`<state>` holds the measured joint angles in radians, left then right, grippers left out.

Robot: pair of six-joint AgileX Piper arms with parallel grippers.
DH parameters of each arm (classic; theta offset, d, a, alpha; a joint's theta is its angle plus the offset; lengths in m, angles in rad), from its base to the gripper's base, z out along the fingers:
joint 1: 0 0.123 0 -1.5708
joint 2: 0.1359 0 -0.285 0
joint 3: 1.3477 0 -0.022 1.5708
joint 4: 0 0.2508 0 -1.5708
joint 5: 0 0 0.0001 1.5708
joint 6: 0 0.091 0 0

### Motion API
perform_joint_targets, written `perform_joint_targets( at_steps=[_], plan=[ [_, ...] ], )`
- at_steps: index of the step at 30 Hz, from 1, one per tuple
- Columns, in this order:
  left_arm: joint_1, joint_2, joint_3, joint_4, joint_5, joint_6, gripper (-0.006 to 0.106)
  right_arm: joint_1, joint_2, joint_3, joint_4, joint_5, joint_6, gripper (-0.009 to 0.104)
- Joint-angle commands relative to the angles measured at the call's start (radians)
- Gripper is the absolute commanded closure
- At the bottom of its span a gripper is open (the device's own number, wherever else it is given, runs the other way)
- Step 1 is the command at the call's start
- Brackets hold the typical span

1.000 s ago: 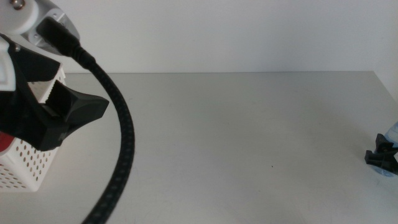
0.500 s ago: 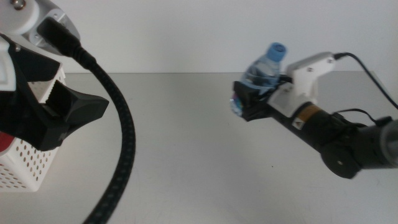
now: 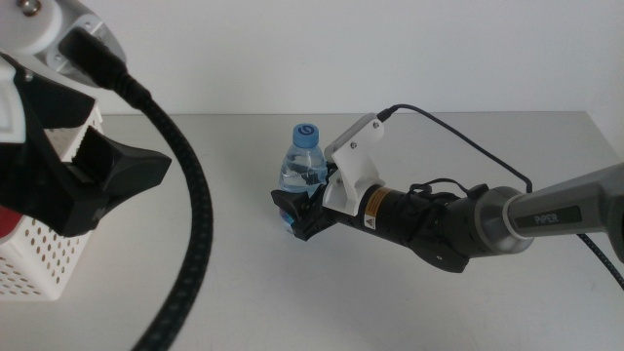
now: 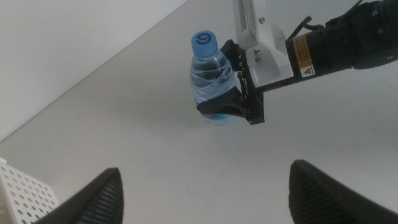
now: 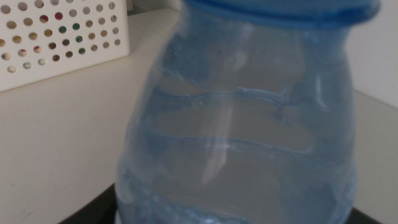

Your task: Use arms to grab the bottles and put them into the dustbin to the left of the table.

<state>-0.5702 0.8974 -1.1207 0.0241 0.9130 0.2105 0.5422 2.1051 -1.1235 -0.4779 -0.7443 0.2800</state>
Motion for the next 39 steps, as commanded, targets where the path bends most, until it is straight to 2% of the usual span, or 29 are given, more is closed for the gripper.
perform_joint_targets(
  at_steps=[1,8,16,17,20,22,24,29,33,36,39],
  plan=[
    [-0.008,-0.009,-0.028,-0.003,-0.059,-0.004,0.012,0.006,-0.054,-0.034,0.025,-0.147,0.016,0.096],
    [-0.008,-0.009,-0.028,-0.003,-0.059,-0.004,0.012,0.009,-0.037,-0.034,0.026,-0.139,0.019,0.093],
    [-0.008,-0.009,-0.028,-0.003,-0.059,-0.004,0.012,0.01,-0.018,-0.034,0.029,-0.134,0.019,0.074],
    [-0.008,-0.009,-0.028,-0.003,-0.059,-0.004,0.012,0.01,-0.023,-0.034,0.002,-0.13,0.03,0.039],
    [-0.008,-0.009,-0.028,-0.003,-0.059,-0.004,0.012,0.012,-0.049,-0.033,-0.05,-0.075,0.067,0.02],
    [-0.008,-0.009,-0.028,-0.003,-0.059,-0.004,0.012,0.012,-0.079,-0.033,-0.093,-0.023,0.091,0.013],
    [-0.008,-0.009,-0.028,-0.003,-0.059,-0.004,0.012,0.012,-0.115,-0.032,-0.135,0.044,0.132,0.01],
    [-0.008,-0.009,-0.028,-0.003,-0.059,-0.004,0.012,0.011,-0.24,0.001,-0.275,0.194,0.309,0.009],
    [-0.008,-0.009,-0.028,-0.003,-0.059,-0.004,0.012,-0.004,-0.4,0.084,-0.399,0.234,0.457,0.011],
    [-0.008,-0.009,-0.028,-0.003,-0.059,-0.004,0.012,-0.005,-0.539,0.154,-0.469,0.254,0.537,0.013],
    [-0.008,-0.009,-0.028,-0.003,-0.059,-0.004,0.012,-0.005,-0.683,0.216,-0.579,0.26,0.622,0.015]
  ],
)
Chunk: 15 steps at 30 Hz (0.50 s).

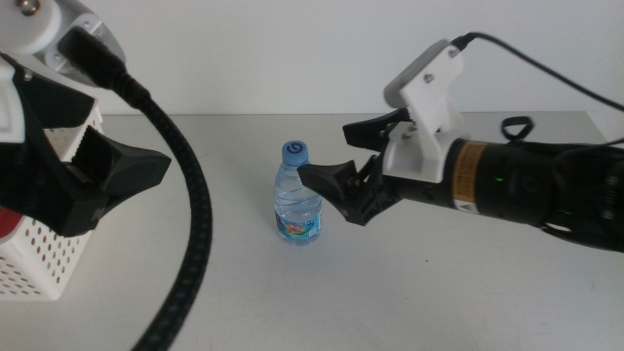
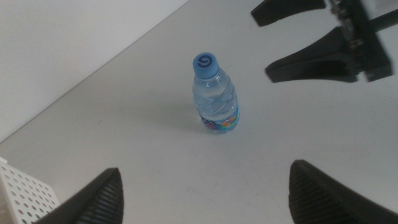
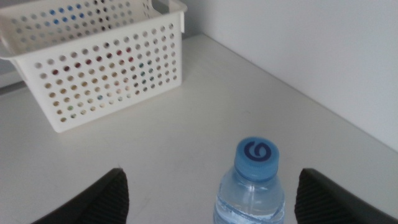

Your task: Use arms to grab the bottles and put them into the dustbin to the left of the table.

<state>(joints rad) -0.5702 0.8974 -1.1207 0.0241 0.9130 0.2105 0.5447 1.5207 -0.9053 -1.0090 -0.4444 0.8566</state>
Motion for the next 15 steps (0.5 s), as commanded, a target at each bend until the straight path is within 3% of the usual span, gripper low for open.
perform_joint_targets(
  at_steps=[1,7,11,13,15],
  plan=[
    [-0.008,-0.009,-0.028,-0.003,-0.059,-0.004,0.012,-0.007,-0.15,0.017,-0.094,-0.04,0.089,0.016],
    [-0.008,-0.009,-0.028,-0.003,-0.059,-0.004,0.012,-0.007,-0.399,0.073,-0.364,-0.002,0.384,0.017],
    [-0.008,-0.009,-0.028,-0.003,-0.059,-0.004,0.012,-0.007,-0.498,0.099,-0.47,0.044,0.583,0.017],
    [-0.008,-0.009,-0.028,-0.003,-0.059,-0.004,0.012,-0.007,-0.55,0.132,-0.454,0.065,0.626,0.017],
    [-0.008,-0.009,-0.028,-0.003,-0.059,-0.004,0.012,-0.007,-0.594,0.175,-0.311,0.072,0.6,0.017]
  ],
)
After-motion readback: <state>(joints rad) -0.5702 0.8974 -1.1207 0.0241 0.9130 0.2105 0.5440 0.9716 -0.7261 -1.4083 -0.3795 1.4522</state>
